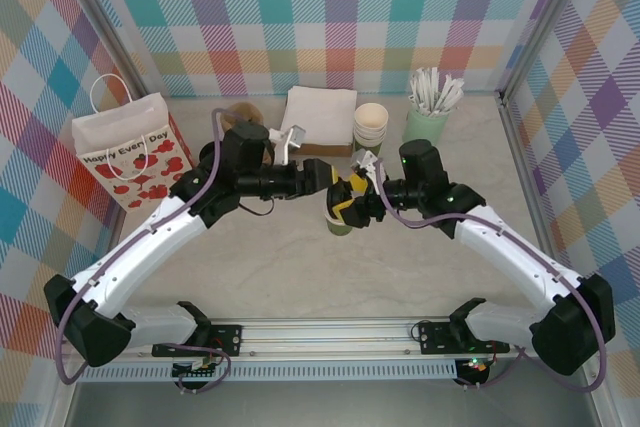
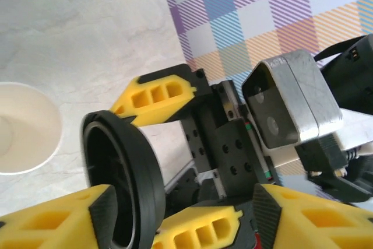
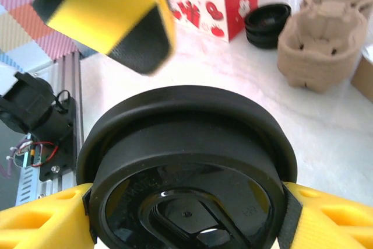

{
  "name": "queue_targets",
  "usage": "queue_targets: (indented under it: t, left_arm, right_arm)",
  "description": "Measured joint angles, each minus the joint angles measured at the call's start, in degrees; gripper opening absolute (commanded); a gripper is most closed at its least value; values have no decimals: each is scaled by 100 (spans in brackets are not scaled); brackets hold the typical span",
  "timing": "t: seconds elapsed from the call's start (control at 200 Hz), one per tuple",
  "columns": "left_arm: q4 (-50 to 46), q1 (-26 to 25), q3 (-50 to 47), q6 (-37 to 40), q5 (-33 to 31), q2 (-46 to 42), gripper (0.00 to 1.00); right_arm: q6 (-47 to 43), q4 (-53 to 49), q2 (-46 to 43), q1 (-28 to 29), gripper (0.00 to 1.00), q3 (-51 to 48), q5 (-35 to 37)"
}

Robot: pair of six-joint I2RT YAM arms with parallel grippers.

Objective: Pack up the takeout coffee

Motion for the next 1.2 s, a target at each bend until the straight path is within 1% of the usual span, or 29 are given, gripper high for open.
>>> queue_targets:
  t: [0.135, 0.32, 0.47, 0.62, 0.79, 0.93, 1.055, 1.2]
  left_arm:
    - [-446, -4, -188, 203, -726, -380, 73]
    - [-920, -4, -925, 286, -1860, -1132, 75]
    - [-1252, -4, -1539, 260, -2743, -1585, 76]
    - [-1484, -4, -2068, 195, -3375, -1853, 77]
    - [-1589, -4, -2549, 20, -3825, -2059, 79]
    - [-1626, -4, -2848, -114, -4041, -2249, 82]
    - [-1626, -4, -3010, -219, -4164, -2420, 83]
    - [-1631, -4, -3130, -289, -4227, -2610, 84]
  right_arm:
    - [-74, -1108, 302, 0, 73, 723, 505]
    - [11, -2448, 935, 0, 73, 1631, 1172]
    - [348, -3425, 1698, 48, 73, 2347, 1805]
    - [568, -4151, 2470, 293, 73, 3071, 2505]
    - [732, -4743, 3265, 664, 73, 3816, 3141]
    - [796, -5160, 3921, 914, 73, 4492, 3580]
    - [796, -5447, 4378, 1051, 73, 4962, 3829]
    - [793, -5713, 4642, 1119, 73, 5243, 3967]
